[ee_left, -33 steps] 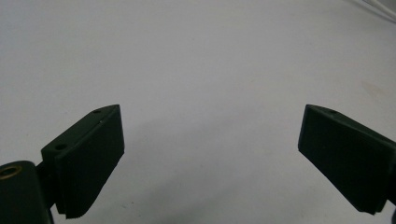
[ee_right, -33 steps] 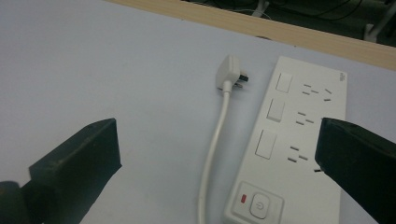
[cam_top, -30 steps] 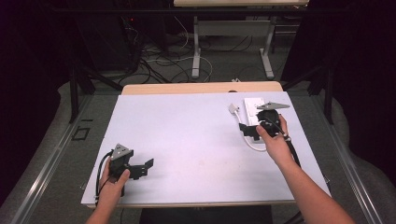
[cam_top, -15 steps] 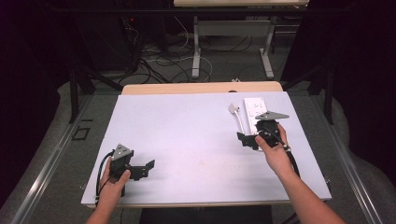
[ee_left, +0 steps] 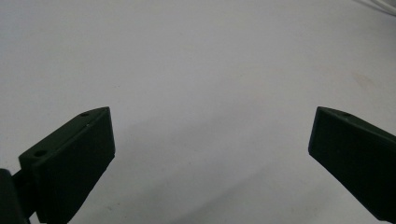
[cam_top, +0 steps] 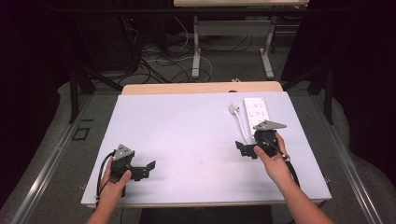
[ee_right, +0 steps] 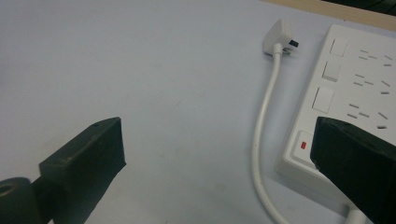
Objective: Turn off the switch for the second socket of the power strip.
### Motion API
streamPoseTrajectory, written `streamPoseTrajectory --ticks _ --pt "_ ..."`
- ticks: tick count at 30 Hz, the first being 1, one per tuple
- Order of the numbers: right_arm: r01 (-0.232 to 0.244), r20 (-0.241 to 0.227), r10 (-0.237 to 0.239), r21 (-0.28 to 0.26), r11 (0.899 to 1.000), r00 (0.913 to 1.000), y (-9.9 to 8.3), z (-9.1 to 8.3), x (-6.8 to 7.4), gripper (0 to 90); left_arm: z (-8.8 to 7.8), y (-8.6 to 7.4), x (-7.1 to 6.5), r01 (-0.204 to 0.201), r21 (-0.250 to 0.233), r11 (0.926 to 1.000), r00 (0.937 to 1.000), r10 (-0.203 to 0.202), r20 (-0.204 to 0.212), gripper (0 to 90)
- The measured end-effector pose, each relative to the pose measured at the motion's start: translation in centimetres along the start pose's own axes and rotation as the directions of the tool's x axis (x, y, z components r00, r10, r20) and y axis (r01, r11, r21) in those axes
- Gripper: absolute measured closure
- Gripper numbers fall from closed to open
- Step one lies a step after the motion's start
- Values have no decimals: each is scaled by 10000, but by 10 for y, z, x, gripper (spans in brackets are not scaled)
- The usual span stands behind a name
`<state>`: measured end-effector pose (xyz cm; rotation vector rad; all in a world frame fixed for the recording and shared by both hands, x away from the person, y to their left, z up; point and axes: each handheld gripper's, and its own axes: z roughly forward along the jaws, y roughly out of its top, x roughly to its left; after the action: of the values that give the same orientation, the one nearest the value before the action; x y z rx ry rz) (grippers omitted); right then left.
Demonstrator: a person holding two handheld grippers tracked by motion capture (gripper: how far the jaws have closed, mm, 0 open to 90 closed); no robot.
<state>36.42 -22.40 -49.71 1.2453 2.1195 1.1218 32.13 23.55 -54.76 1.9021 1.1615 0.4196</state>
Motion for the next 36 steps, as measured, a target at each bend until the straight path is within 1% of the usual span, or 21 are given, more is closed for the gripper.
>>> streamPoseTrajectory --ticks 2,4,5,6,15,17,18,20,21,22,24,25,29,35,36 --pt "-32 -16 32 -5 10000 10000 -3 0 1 31 0 0 0 -2 17 10000 10000 2 29 6" --pt "-174 -58 174 46 9998 9998 -7 0 2 35 0 0 0 -2 37 10000 10000 2 52 7" --pt "-148 -61 148 17 9999 9999 -9 0 2 36 0 0 0 -17 50 10000 10000 16 51 7" --pt "-253 -65 253 2 9997 9997 -10 0 3 36 0 0 0 -19 54 10000 10000 18 63 7" --pt "-157 -26 157 197 9997 9999 -29 2 5 39 1 0 0 -36 87 10000 10000 35 74 14" --pt "-87 33 86 226 9997 10000 -33 2 6 38 1 0 -1 -61 69 10000 9999 60 109 16" --pt "-30 84 28 243 9997 10000 -34 2 7 38 1 0 -1 -33 -43 10000 10000 34 72 16" --pt "-18 147 14 275 9996 9999 -38 2 8 38 0 0 -1 -119 41 9999 9998 118 137 16" --pt "-33 116 30 282 9996 9999 -39 2 8 35 0 0 -1 -199 54 9998 9997 199 129 16" --pt "-52 89 49 287 9996 9999 -40 2 9 33 1 0 -2 -133 -19 9999 9998 133 121 16" --pt "-102 58 100 269 9996 9999 -43 3 9 32 1 0 -3 -174 -43 9998 9998 175 91 16" --pt "-64 98 62 268 9996 9999 -44 3 9 32 1 0 -2 -287 -57 9996 9996 287 85 16" --pt "-140 45 139 237 9996 9999 -48 3 9 32 0 0 -3 -193 -149 9997 9997 195 141 15" --pt "-52 -76 54 274 9996 10000 -54 5 11 35 0 0 -2 -254 -60 9997 9996 255 142 16" --pt "-136 -103 139 327 9994 9999 -55 6 12 36 0 0 -2 -247 -67 9997 9996 248 138 16"
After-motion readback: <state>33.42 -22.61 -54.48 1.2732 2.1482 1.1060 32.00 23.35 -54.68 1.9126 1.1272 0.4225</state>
